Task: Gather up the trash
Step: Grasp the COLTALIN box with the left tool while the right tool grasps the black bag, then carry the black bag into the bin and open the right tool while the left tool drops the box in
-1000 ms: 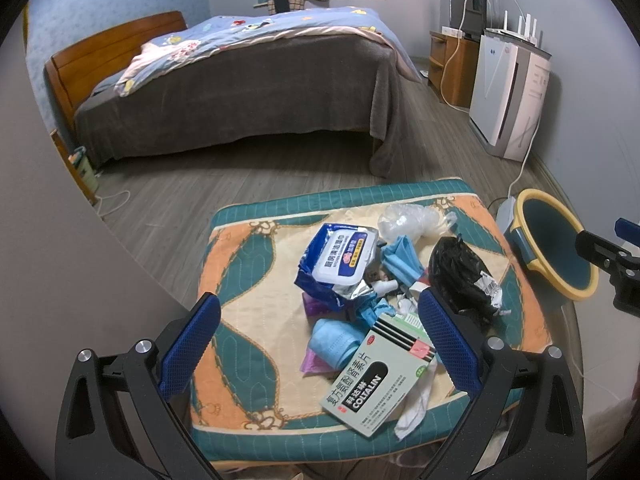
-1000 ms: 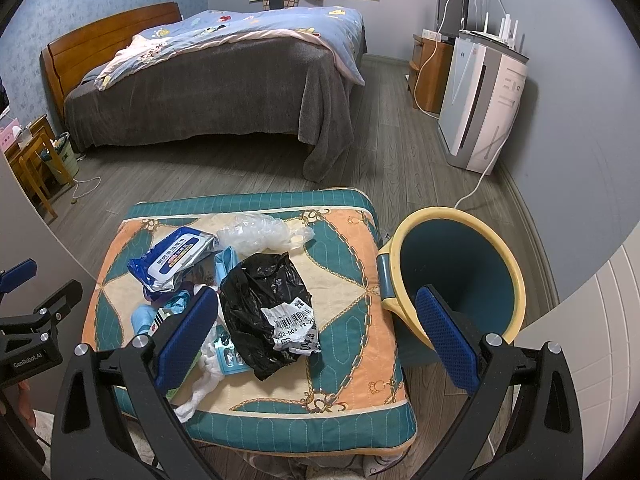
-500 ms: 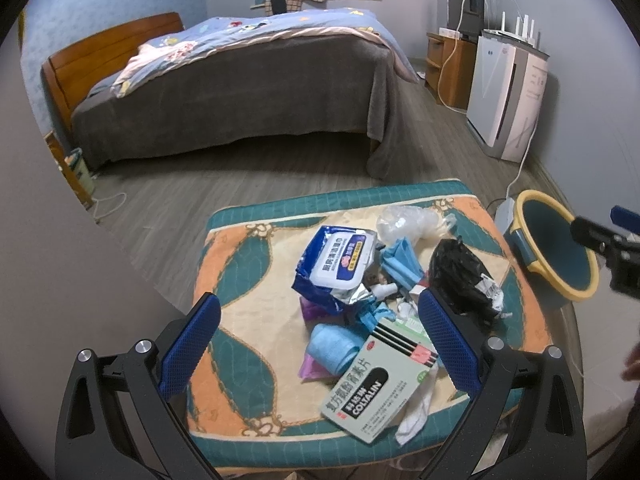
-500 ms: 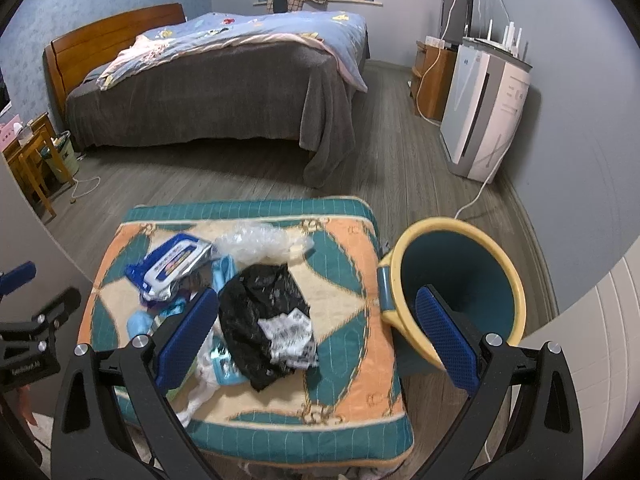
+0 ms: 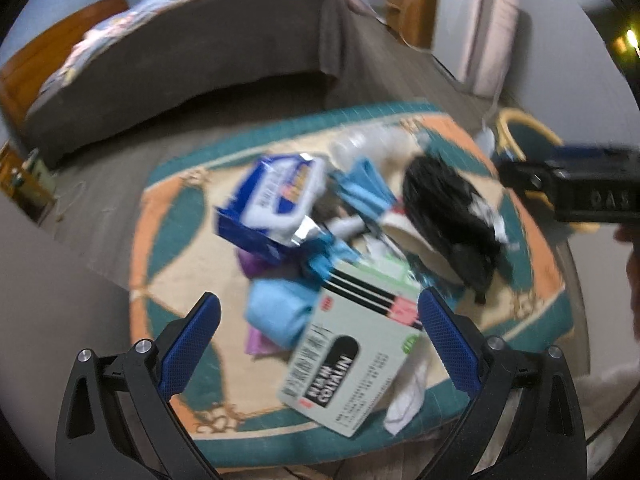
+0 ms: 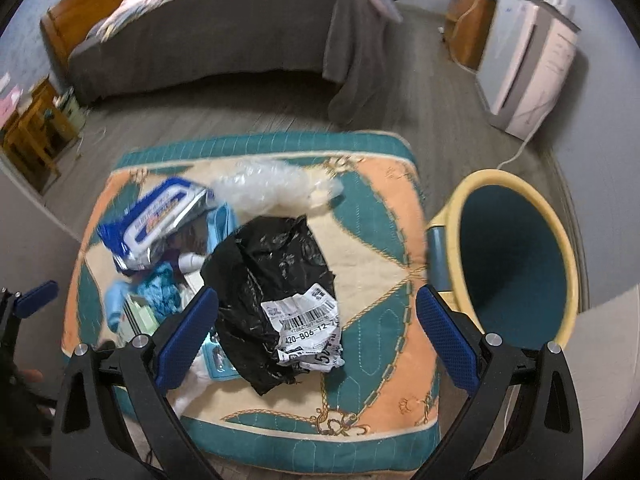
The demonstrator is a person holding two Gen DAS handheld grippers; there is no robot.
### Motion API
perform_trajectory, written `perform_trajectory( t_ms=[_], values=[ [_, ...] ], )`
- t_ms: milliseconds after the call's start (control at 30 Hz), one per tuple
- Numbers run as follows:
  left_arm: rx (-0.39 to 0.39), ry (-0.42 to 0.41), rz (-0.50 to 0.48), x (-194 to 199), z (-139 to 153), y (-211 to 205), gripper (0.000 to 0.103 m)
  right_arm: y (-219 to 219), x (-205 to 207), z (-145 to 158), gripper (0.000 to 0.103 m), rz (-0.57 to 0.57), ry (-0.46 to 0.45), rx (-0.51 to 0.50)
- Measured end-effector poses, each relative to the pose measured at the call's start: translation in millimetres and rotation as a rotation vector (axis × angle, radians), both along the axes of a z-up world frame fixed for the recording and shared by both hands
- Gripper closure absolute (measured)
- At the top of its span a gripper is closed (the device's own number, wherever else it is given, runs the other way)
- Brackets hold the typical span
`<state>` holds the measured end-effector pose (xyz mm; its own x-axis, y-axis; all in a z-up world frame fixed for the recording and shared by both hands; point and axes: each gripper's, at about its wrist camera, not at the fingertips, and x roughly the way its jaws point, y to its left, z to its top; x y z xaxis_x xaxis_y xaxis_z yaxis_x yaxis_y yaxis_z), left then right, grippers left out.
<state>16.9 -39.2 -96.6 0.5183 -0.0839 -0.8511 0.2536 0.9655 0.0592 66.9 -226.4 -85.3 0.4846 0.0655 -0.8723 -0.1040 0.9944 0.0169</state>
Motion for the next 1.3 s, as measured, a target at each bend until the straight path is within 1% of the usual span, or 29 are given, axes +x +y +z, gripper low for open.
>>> perform_trajectory(
  t_ms=[67, 133, 233, 267, 300, 333, 367, 400, 433, 467, 500, 533, 600, 633, 700, 767, 900, 933, 1033, 1200, 1300],
  values=[
    [-0.005, 0.036, -0.016, 1.2, -12.5, -4.8, 0.005, 3.1, 4.7, -9.7, 0.013, 0.020, 0.027, 0.019],
    [-0.007, 0.056, -0.027, 3.1, -22.5, -8.7, 0.005, 7.1, 8.8, -19.6, 0.021, 0.039, 0.056, 0.046],
    [0.001, 0.092, -0.032, 7.7, -33.9, -11.6, 0.007, 16.1, 12.2, -32.9, 0.030, 0.092, 0.100, 0.105],
    [0.001, 0.096, -0.032, 9.7, -37.1, -11.9, 0.008, 20.4, 12.3, -35.5, 0.031, 0.116, 0.108, 0.115],
    [-0.002, 0.100, -0.032, 10.7, -39.1, -11.6, 0.008, 24.6, 12.4, -38.0, 0.035, 0.135, 0.115, 0.111],
    [-0.004, 0.099, -0.033, 12.7, -40.6, -10.3, 0.009, 28.3, 12.8, -40.9, 0.043, 0.150, 0.122, 0.099],
    [-0.006, 0.096, -0.034, 14.3, -41.2, -10.5, 0.012, 30.4, 14.1, -44.0, 0.047, 0.157, 0.128, 0.089],
    [-0.011, 0.096, -0.037, 15.0, -41.1, -10.3, 0.017, 30.9, 15.5, -46.6, 0.055, 0.158, 0.135, 0.096],
    [-0.012, 0.093, -0.045, 15.7, -40.6, -10.5, 0.019, 30.3, 16.3, -48.3, 0.064, 0.158, 0.145, 0.114],
    [-0.002, 0.087, -0.049, 16.6, -39.6, -11.2, 0.026, 30.1, 17.3, -49.3, 0.068, 0.157, 0.152, 0.129],
    [-0.002, 0.086, -0.056, 17.3, -38.8, -12.0, 0.030, 30.3, 17.8, -48.6, 0.078, 0.159, 0.152, 0.132],
    [-0.008, 0.086, -0.062, 17.6, -36.7, -11.7, 0.030, 30.9, 17.9, -46.4, 0.087, 0.163, 0.149, 0.136],
    [-0.019, 0.078, -0.066, 17.4, -33.0, -12.1, 0.030, 28.6, 18.0, -36.5, 0.088, 0.150, 0.131, 0.156],
    [-0.014, 0.062, -0.070, 16.8, -29.0, -12.6, 0.030, 25.5, 17.1, -31.6, 0.091, 0.146, 0.124, 0.168],
    [-0.014, 0.031, -0.077, 15.2, -20.1, -13.0, 0.031, 21.1, 17.0, -18.9, 0.092, 0.133, 0.098, 0.179],
    [-0.018, -0.012, -0.074, 14.1, -8.1, -12.6, 0.031, 14.1, 15.1, -9.0, 0.092, 0.121, 0.074, 0.176],
    [-0.027, -0.088, -0.090, 9.8, 13.5, -16.2, 0.031, -2.7, 11.3, 12.9, 0.092, 0.076, 0.039, 0.211],
    [-0.028, -0.123, -0.107, 7.2, 23.3, -19.9, 0.031, -7.0, 10.3, 19.8, 0.092, 0.064, 0.024, 0.209],
    [-0.038, -0.186, -0.141, 2.8, 44.5, -29.1, 0.031, -23.1, 5.2, 43.7, 0.092, 0.028, -0.025, 0.185],
    [-0.070, -0.259, -0.181, -2.1, 70.0, -47.7, 0.030, -64.1, -10.4, 82.4, 0.092, -0.049, -0.124, 0.145],
    [-0.082, -0.280, -0.210, -1.7, 81.4, -63.6, 0.030, -89.3, -8.3, 88.2, 0.092, -0.108, -0.155, 0.133]
  ],
)
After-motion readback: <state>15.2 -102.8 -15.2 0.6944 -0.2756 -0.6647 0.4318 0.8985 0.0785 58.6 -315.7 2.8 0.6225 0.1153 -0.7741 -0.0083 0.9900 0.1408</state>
